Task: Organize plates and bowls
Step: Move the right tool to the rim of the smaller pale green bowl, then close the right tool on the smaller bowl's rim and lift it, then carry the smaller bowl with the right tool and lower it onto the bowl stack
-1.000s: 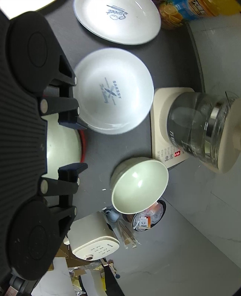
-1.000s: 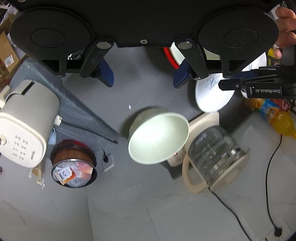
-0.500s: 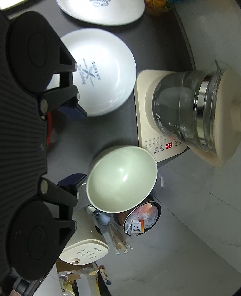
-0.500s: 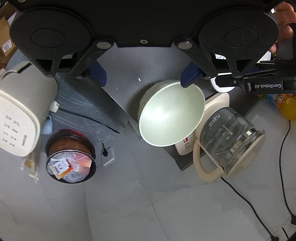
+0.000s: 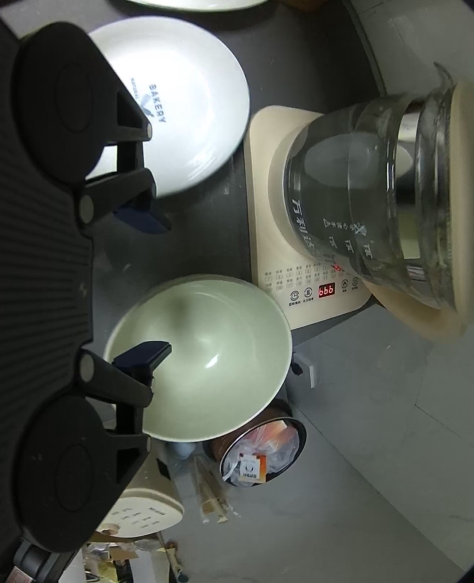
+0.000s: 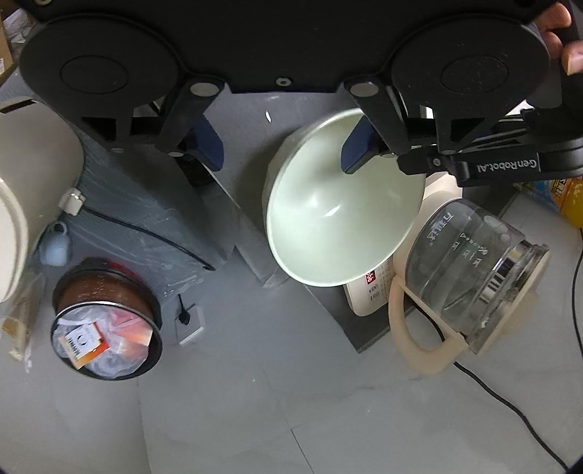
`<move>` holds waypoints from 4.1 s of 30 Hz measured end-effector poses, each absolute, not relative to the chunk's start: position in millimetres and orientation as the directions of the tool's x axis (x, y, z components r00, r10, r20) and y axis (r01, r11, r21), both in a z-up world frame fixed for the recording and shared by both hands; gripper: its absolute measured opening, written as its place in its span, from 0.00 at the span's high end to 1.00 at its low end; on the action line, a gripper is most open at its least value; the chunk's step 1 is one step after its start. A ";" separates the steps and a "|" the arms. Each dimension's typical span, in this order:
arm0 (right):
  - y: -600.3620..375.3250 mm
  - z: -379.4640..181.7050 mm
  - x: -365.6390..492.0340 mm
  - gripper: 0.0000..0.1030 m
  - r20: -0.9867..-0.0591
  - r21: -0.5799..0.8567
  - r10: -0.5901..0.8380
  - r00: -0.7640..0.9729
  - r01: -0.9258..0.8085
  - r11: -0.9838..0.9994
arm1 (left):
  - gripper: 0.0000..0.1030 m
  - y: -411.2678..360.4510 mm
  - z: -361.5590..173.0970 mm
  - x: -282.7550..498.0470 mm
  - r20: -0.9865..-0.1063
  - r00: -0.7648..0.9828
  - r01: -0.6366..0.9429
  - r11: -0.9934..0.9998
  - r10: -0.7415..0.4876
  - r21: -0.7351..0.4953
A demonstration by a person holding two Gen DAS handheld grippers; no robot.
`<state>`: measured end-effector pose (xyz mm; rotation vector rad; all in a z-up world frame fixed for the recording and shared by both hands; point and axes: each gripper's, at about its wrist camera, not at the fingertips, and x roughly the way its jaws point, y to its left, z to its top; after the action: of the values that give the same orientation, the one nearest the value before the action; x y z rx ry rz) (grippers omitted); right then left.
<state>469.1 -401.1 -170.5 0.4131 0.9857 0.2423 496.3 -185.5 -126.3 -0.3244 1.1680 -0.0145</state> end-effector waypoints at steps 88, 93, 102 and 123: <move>-310.1 -116.3 254.7 0.77 -0.752 0.395 0.323 0.574 0.000 0.919 | 0.82 -110.5 -90.7 312.9 -0.893 0.355 -0.020 0.953 -0.276 -0.303; -305.8 -121.2 253.0 0.77 -0.773 0.387 0.323 0.546 0.003 0.922 | 0.82 -111.2 -93.9 309.0 -0.902 0.336 -0.014 0.956 -0.270 -0.292; -303.9 -127.9 255.4 0.74 -0.799 0.381 0.326 0.505 0.007 0.925 | 0.80 -110.3 -99.9 309.5 -0.921 0.301 -0.019 0.964 -0.249 -0.266; -314.2 -124.1 249.0 0.82 -0.791 0.352 0.309 0.528 -0.021 0.936 | 0.77 -90.1 -85.1 317.1 -0.910 0.340 -0.035 0.964 -0.236 -0.262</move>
<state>249.0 -314.2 -124.1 0.3181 0.9997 0.2011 317.1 -90.1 -85.1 -0.2528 1.2207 -0.1325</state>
